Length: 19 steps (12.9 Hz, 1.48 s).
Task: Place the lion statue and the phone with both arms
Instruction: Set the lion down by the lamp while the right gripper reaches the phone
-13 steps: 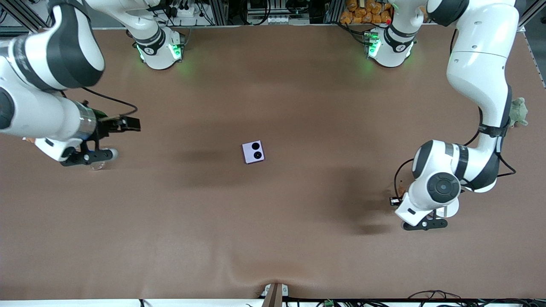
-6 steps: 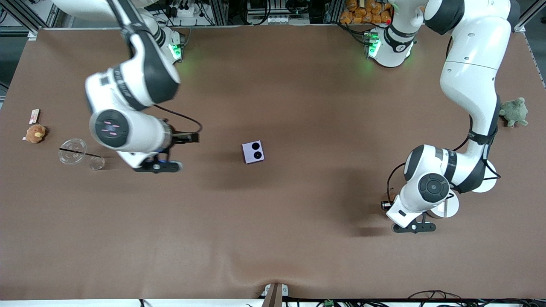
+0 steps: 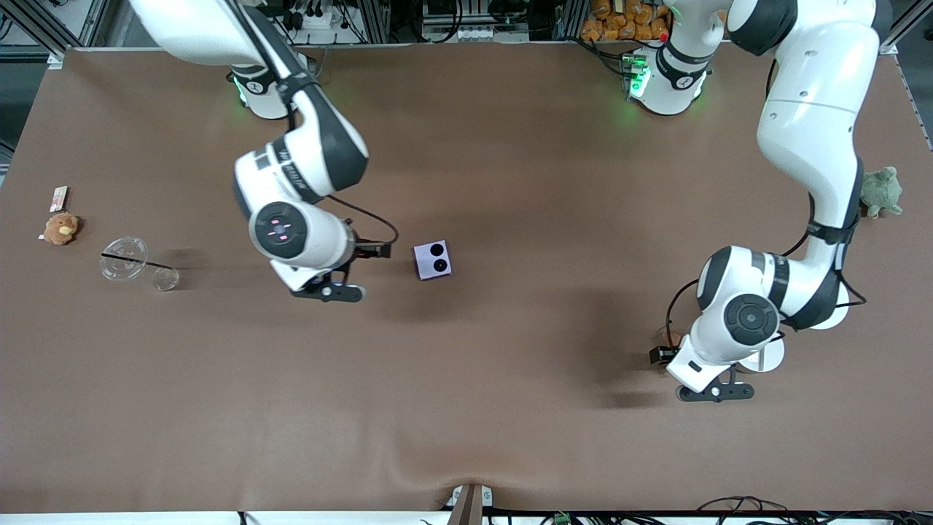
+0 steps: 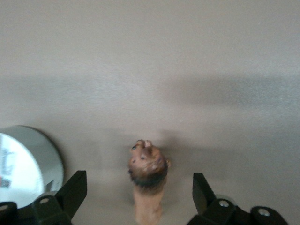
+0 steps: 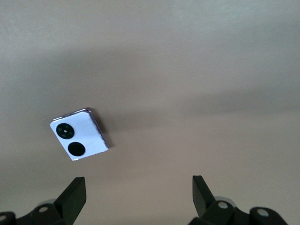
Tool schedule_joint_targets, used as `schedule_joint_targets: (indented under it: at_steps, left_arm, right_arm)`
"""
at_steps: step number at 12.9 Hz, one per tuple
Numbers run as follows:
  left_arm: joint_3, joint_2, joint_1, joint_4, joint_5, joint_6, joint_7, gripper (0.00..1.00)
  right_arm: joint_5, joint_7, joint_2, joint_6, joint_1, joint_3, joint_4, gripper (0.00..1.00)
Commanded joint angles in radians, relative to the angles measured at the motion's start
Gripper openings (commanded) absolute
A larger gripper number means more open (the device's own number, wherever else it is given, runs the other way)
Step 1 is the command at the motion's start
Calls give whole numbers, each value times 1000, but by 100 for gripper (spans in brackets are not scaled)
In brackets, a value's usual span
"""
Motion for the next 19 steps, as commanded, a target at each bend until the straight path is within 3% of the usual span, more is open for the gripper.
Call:
schedule_joint_targets:
  at_steps: [1,3,6,8,11,16,17,19]
  left_arm:
    - [-32,-185,53,-169,-31,-17,-4,100]
    - [-105,-273,133,-256,-33,-18,4,100]
    - [-283,-400,315,-401,-33,-17,48,100]
    - [-348,-463,359,-456,-33,-17,47,100]
    - [-357,-486,360,-395,-36,-71,54,100]
    - [-369,-494,362,-193,-108,-352,160,100]
    - [-357,-526,362,-192,-125,-380,182,100]
    - [-223,-595,269,-203,-200,-403,237,100]
  right_arm:
    - [10,20,-10,57,49,-4,-58,100]
    - [24,5,-7,174,84,-4,-92,100]
    - [25,-29,17,365,123,-4,-179,100]
    - [25,-32,20,499,138,-4,-251,100]
    - [25,-30,46,568,166,-4,-256,100]
    - [22,-33,101,657,190,-5,-258,100]
    - [19,-35,106,659,190,-5,-258,100]
    - [10,-37,114,670,200,-9,-258,100]
